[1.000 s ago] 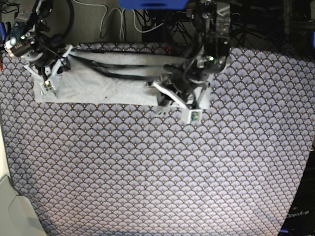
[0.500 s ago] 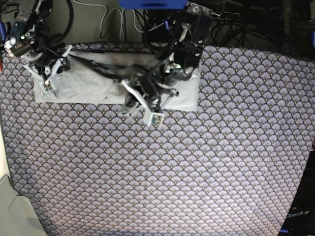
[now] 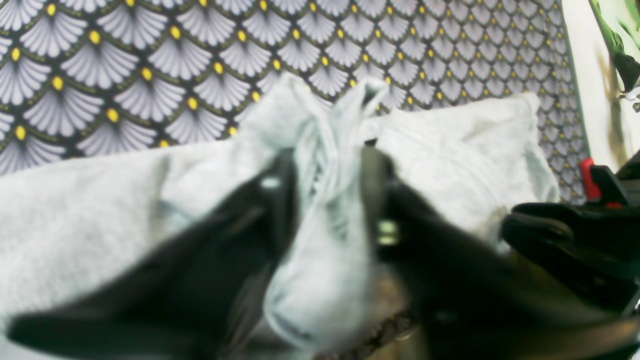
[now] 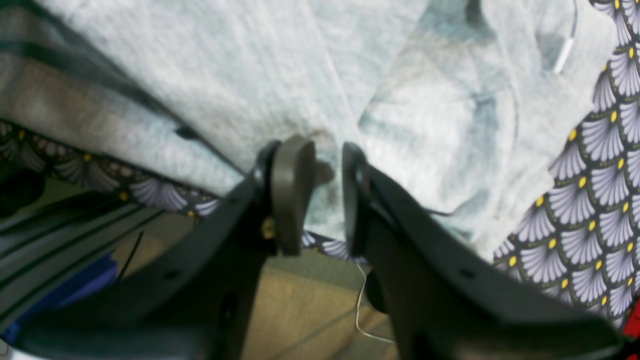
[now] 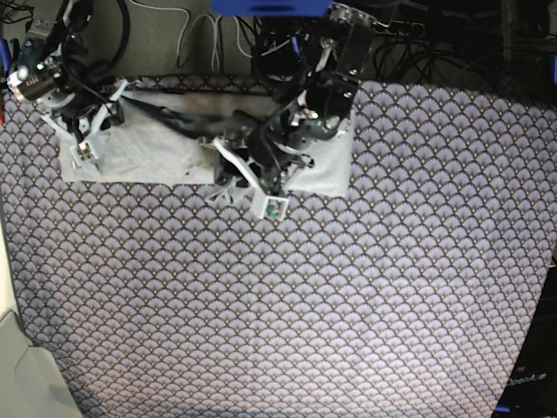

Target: Fold the T-shirt properly

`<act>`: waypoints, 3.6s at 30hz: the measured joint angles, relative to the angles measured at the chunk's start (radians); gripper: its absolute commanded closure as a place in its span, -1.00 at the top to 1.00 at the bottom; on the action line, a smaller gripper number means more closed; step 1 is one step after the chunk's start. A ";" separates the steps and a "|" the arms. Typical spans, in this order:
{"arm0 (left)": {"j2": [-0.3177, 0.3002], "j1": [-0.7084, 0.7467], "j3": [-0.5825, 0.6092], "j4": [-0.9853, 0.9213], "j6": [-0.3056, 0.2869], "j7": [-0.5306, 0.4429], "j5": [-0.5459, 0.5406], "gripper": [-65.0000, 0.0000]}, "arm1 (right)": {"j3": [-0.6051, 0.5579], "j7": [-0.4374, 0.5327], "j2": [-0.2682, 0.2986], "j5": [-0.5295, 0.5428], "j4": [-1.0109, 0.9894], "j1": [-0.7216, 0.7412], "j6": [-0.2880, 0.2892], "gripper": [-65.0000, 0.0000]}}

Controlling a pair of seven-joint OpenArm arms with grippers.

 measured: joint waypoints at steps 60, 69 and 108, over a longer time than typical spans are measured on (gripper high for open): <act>-0.269 0.035 -0.219 -0.005 0.000 -0.008 -0.276 -0.99 | 0.282 -0.180 0.178 0.287 -0.416 0.322 0.000 -0.32; -0.269 0.035 -0.219 -0.005 0.000 -0.008 -0.275 -0.99 | 0.284 -0.181 0.178 0.288 -0.456 0.320 0.000 -0.18; -0.266 0.041 -0.219 -0.003 0.000 -0.006 -0.277 -0.99 | 0.285 -0.112 0.179 0.296 -0.560 0.282 -0.004 -0.29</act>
